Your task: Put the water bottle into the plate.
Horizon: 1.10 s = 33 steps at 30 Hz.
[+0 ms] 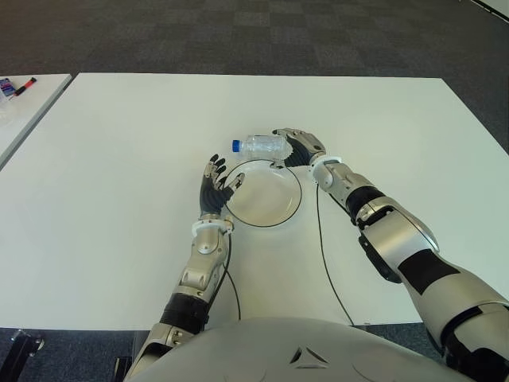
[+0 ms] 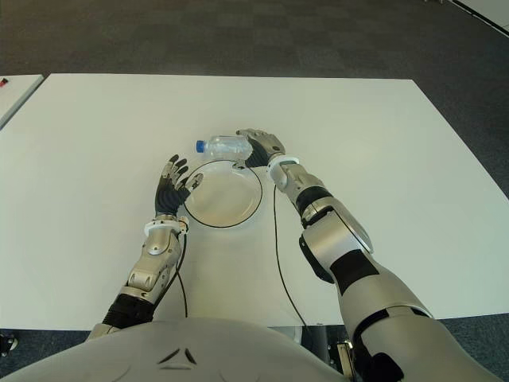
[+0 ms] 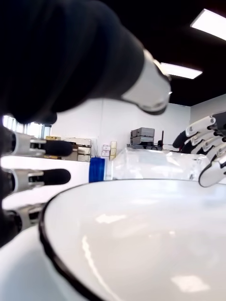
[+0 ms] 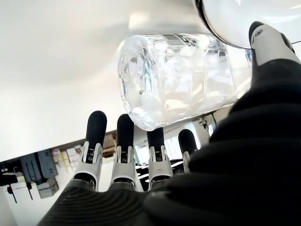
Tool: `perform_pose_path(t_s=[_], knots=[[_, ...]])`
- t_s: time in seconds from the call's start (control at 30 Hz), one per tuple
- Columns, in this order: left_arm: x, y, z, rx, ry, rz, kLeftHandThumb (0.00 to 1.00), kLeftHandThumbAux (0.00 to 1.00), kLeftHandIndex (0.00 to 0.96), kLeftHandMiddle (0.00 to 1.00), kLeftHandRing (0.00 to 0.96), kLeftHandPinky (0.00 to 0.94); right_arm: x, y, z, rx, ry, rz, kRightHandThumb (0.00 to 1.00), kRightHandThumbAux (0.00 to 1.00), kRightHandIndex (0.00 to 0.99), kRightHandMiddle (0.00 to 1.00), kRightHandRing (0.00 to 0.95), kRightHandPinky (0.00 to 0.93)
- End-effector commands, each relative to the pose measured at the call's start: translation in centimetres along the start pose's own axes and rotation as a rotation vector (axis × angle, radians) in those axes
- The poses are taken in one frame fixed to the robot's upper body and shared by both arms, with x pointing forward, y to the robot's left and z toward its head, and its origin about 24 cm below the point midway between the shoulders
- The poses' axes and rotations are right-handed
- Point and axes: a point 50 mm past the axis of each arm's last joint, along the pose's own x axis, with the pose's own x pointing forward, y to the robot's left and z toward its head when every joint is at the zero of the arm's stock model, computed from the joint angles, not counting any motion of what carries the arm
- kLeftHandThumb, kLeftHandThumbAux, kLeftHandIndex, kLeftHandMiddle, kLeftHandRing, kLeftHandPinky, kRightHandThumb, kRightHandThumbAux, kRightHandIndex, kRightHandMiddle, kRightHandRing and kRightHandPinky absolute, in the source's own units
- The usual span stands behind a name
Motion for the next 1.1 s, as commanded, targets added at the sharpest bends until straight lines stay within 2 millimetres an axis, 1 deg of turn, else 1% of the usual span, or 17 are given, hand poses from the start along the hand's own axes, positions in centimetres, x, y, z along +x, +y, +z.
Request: perform_pose_path(t_s=[0.03, 0.37, 0.67, 1.1], knots=[[-0.9, -2.4, 0.0, -0.131, 0.031, 0.025, 0.24, 0.832, 0.092, 0.139, 0.133, 0.171, 0.3, 0.4, 0.8, -0.005, -0.02, 0.034, 0.561, 0.6, 0.111, 0.163, 0.18, 0.251], [-1.4, -2.0, 0.0, -0.142, 0.027, 0.064, 0.248, 0.831, 0.096, 0.134, 0.129, 0.168, 0.6, 0.4, 1.6, -0.004, -0.054, 0.028, 0.545, 0.606, 0.109, 0.163, 0.184, 0.253], [-1.6, -1.9, 0.0, -0.141, 0.024, 0.079, 0.24, 0.831, 0.091, 0.13, 0.123, 0.156, 0.7, 0.5, 1.9, 0.005, -0.056, 0.037, 0.519, 0.615, 0.102, 0.156, 0.177, 0.242], [-2.1, -2.1, 0.0, -0.143, 0.005, 0.1, 0.249, 0.829, 0.087, 0.138, 0.126, 0.158, 0.5, 0.5, 1.6, 0.007, -0.053, 0.042, 0.515, 0.647, 0.101, 0.148, 0.159, 0.223]])
